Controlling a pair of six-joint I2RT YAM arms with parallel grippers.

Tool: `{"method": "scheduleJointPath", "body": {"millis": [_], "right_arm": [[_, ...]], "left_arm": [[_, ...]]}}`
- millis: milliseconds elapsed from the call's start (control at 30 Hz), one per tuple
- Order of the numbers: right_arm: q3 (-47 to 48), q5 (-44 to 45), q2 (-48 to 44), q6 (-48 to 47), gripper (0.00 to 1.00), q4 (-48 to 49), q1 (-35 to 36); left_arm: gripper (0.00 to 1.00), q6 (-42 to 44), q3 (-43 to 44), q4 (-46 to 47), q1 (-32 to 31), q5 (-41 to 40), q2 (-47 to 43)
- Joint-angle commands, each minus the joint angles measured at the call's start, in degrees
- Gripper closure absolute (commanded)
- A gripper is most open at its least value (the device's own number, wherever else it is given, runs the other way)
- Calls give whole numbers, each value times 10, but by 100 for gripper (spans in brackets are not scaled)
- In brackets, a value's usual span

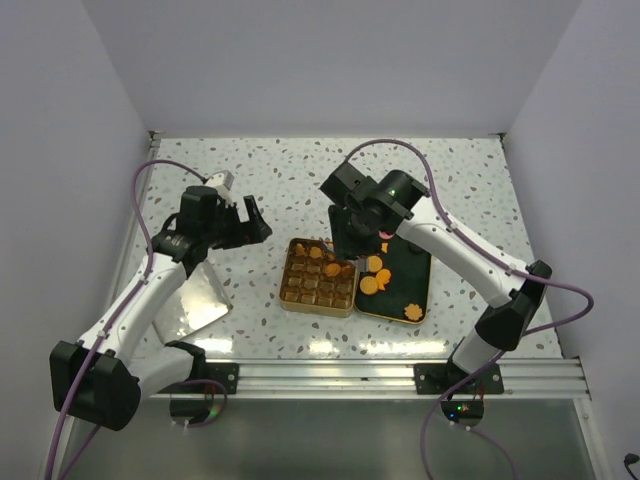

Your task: Pack the cookies

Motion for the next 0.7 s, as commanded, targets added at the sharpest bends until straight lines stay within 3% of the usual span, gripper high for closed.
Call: {"method": "scheduleJointPath", "body": {"millis": [0,133,300,400,667], "right_arm": [[32,31,-14,-8,53,-40,-23],[24,25,-23,-9,62,-49,-31],[-65,-27,-63,4,72,-26,-25],[-109,-41,-82,12,75,-11,-17],[-121,-49,-95,0,76,-20,-10]], "left_arm": [[0,3,23,19,-4,-4,-4],[0,3,24,16,-4,-5,-8],[0,1,19,14,-4,-4,-14],[0,-1,15,15,-5,-5,-17],[0,-11,-1,32,-4,4,-16]]}}
